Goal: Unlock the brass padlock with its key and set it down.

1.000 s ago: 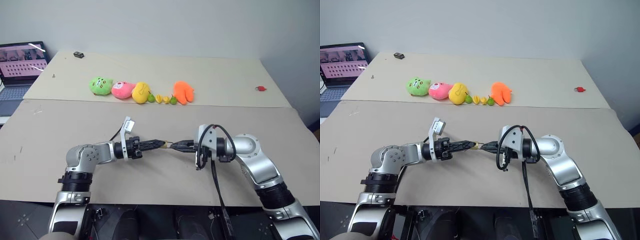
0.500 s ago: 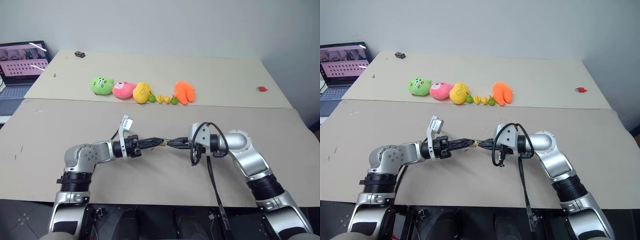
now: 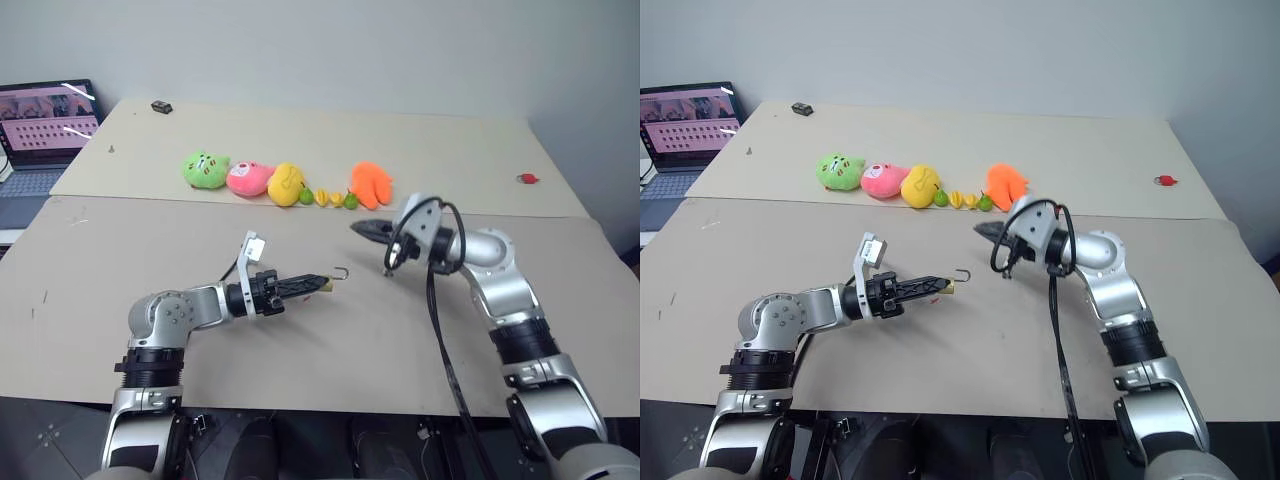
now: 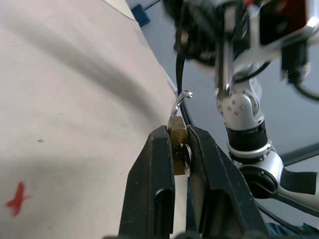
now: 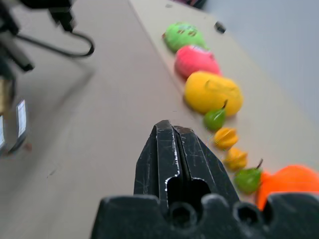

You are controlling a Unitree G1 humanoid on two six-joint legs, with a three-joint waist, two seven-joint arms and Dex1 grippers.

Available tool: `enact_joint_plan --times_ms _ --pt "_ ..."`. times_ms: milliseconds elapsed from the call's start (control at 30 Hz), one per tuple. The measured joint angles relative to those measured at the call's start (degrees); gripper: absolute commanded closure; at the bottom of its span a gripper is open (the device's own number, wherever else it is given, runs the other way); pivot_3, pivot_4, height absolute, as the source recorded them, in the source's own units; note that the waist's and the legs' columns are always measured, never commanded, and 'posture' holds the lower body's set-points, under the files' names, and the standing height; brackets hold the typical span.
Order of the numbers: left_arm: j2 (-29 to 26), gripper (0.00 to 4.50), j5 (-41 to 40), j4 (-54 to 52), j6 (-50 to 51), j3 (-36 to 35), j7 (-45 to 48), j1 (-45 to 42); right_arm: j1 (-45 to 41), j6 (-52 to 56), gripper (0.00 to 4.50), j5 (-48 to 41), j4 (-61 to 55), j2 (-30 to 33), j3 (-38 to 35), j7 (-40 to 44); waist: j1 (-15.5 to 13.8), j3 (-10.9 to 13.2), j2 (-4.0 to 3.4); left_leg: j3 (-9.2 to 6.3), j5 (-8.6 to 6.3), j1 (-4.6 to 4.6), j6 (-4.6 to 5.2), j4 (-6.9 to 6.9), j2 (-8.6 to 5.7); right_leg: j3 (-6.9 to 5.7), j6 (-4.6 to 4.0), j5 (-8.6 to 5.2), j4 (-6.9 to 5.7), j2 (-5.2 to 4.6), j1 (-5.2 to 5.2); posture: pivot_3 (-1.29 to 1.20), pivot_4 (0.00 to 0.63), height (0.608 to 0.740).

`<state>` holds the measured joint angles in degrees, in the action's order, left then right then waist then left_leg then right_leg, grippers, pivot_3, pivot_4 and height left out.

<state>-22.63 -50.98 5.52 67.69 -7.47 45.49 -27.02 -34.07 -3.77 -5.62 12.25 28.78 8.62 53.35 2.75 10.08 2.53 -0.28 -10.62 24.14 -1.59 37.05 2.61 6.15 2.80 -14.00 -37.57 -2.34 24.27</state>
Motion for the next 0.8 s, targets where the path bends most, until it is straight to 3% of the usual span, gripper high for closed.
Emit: enact_joint_plan --times_ms 200,267,467,667,800 --pt "-3.9 4.50 11.7 5.0 -13.2 6.7 0.5 1.7 1.7 0.0 4.46 0.0 -2.7 0.4 -0.1 0.2 0.8 -0.1 -0.13 0.04 0.03 -0.62 -0.01 -0.07 0.01 0.06 0.30 -0.19 -0.05 0.03 -0.42 0.00 0.150 0.717" --pt "-3.9 3.51 12.9 7.3 -16.1 7.0 1.0 0.8 2.1 0.1 4.50 0.0 -3.7 -0.1 0.0 0.1 0.9 -0.1 -0.13 0.02 0.03 -0.96 -0.01 -0.08 0.03 0.05 0.32 -0.20 0.00 0.08 -0.77 0.00 0.150 0.717" --pt "-3.7 1.48 13.0 7.7 -17.2 6.3 2.5 0.2 3.3 0.4 4.50 0.1 -4.6 -0.3 0.3 0.1 1.2 -0.1 -0.13 0.01 0.02 -1.24 -0.01 -0.20 0.04 0.06 0.33 -0.24 0.15 0.08 -1.10 0.00 0.150 0.717" --pt "-2.6 1.48 14.3 6.5 -19.0 6.2 0.6 0.3 3.4 0.6 4.50 0.1 -4.4 -0.3 0.3 0.1 1.1 -0.1 -0.13 0.01 0.02 -1.21 -0.01 -0.19 0.03 0.07 0.38 -0.21 0.18 0.07 -1.11 0.00 0.150 0.717" --pt "-0.2 1.48 13.4 4.0 -19.1 -1.7 -9.1 -0.1 3.6 0.7 4.50 -0.1 -3.8 -0.1 0.0 0.2 1.3 0.0 -0.05 -0.01 0.02 -0.84 -0.01 -0.20 0.09 0.07 0.37 -0.19 0.24 0.10 -0.78 0.00 0.150 0.717"
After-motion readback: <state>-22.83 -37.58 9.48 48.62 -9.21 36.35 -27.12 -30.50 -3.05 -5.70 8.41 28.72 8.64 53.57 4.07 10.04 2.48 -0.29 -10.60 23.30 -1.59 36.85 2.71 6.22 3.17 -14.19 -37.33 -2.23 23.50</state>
